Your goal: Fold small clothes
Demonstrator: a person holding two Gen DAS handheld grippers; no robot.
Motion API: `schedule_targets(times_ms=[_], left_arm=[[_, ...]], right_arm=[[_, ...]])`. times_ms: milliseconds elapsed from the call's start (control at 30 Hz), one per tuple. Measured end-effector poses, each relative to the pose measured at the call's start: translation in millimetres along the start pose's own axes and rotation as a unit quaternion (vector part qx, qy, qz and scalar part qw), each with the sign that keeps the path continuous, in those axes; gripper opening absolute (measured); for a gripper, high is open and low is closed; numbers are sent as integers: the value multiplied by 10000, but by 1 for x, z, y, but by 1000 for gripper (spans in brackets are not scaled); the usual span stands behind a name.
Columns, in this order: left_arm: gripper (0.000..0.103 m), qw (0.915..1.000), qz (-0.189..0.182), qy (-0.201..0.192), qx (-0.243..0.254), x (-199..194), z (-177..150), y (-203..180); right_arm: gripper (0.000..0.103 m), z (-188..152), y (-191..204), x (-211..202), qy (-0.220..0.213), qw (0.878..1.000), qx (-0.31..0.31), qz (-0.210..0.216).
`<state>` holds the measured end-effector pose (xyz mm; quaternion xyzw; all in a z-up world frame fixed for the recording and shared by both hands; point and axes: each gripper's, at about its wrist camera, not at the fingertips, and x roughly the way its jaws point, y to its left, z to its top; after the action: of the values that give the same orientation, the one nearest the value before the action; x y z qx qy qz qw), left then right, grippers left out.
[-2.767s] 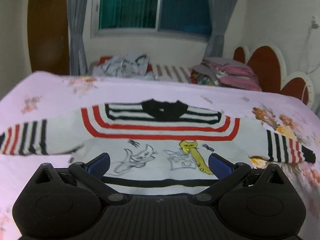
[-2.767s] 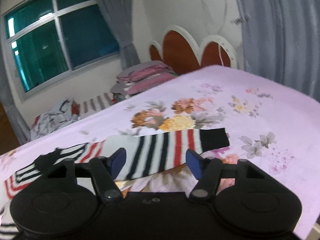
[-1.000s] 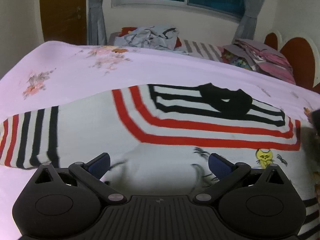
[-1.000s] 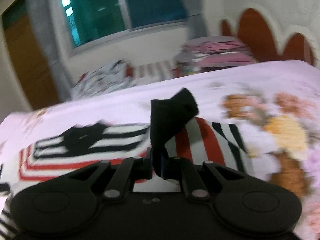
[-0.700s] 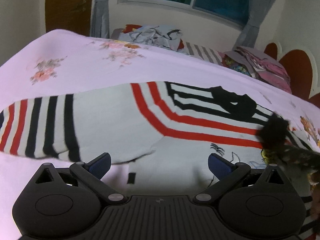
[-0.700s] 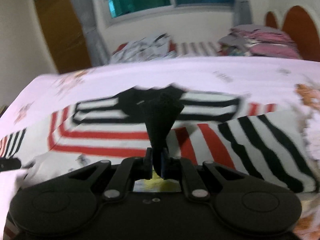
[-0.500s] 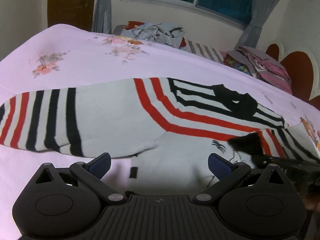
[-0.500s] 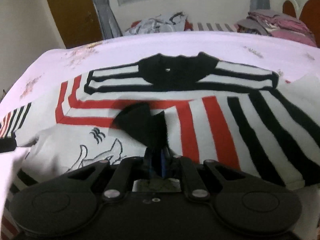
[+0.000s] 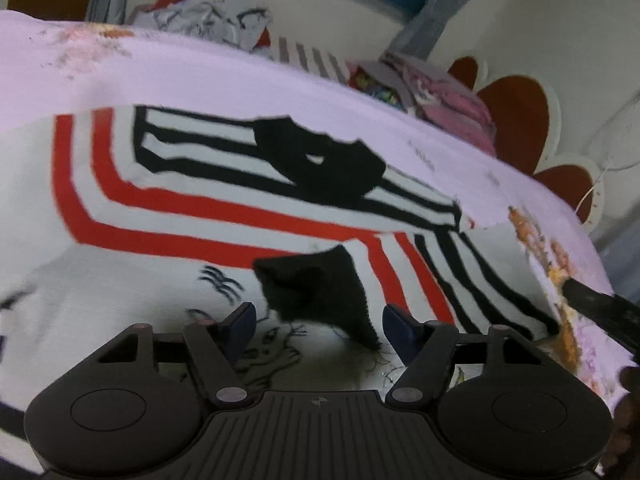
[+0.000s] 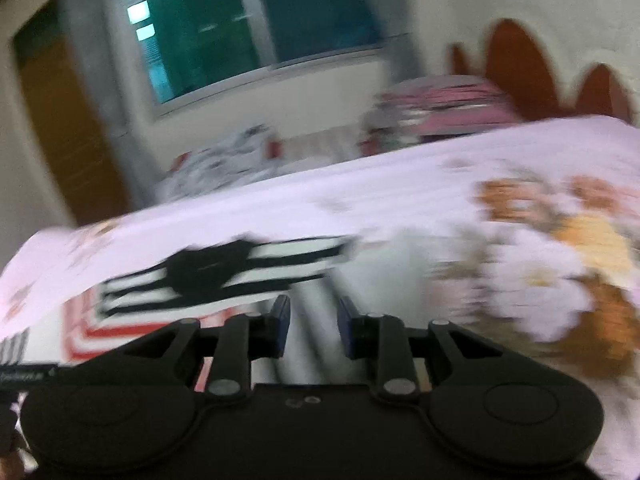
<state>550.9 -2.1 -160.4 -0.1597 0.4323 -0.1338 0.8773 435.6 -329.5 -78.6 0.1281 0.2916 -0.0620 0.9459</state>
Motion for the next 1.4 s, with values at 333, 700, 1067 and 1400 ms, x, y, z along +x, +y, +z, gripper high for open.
schedule_targets(times_ms=[333,700,1067,1400], left_arm=[[6,9998,48,92,-151,35,6,-5],[6,9922,935,-693,448,-13,10,23],[48,9912,1058,-784,-96,-9,7,51],[18,9949,765,-620,-225,26,17,54]], right_arm=[[25,-13,-66,-2,284,9953,797,-481],[28,-14,-45,19,657,9970,420,-8],[46,19,-52,56,474,9972,331,482],[43,30,-74,169,1151,9787,1221,1183]])
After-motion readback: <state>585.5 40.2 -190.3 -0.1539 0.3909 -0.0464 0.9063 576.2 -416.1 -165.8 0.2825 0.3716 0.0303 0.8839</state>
